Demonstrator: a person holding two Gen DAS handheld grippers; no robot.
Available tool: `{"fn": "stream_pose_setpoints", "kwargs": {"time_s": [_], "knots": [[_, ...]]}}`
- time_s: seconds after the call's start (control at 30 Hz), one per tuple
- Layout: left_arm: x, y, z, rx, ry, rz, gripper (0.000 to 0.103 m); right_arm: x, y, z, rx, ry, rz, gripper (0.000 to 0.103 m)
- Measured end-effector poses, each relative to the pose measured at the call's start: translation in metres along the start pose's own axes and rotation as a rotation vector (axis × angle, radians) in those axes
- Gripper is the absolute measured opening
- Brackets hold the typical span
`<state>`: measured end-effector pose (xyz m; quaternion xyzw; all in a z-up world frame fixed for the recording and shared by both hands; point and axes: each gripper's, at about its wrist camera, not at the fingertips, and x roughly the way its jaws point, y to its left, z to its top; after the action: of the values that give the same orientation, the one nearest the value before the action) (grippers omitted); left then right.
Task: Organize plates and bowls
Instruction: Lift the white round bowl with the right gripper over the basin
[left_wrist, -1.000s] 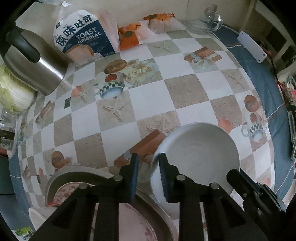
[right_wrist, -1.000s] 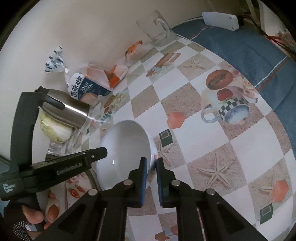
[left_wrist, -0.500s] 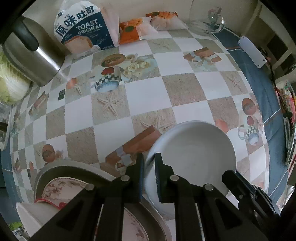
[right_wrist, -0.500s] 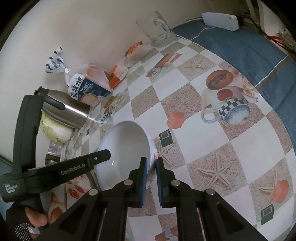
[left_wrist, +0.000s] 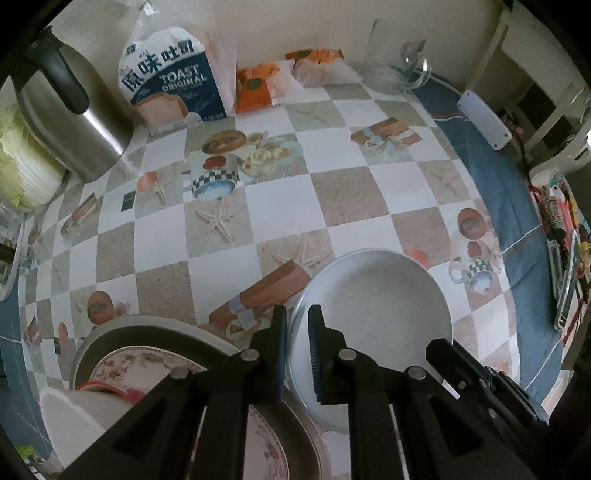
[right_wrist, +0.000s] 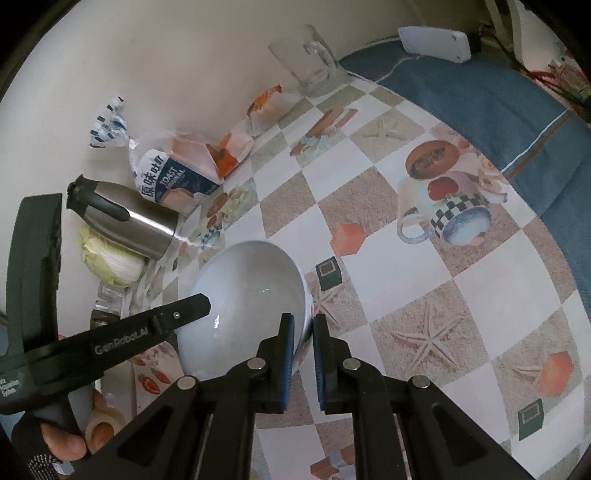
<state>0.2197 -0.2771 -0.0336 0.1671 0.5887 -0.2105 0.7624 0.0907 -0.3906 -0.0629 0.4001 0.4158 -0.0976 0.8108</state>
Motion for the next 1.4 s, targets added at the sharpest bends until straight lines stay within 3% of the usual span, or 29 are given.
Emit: {"fn": "stream_pose_setpoints", "kwargs": {"time_s": [0.27,0.8,1.4], "knots": [[-0.034,0.004,-0.004,0.018,-0.062,-0.002,0.011,-0.030,0.019,0.002,-0.041,-0.056,0.011,0.011],[-0.104,0.047,-0.018,-0.013,-0.164,0.020,0.011,-0.068,0.078,-0.007,-0.125,-0.111,0.093,0.012],[-0.163,0.115,-0.055,-0.115,-0.241,0.054,0.011,-0.082,0.153,-0.036,-0.251,-0.102,0.173,0.012]]}}
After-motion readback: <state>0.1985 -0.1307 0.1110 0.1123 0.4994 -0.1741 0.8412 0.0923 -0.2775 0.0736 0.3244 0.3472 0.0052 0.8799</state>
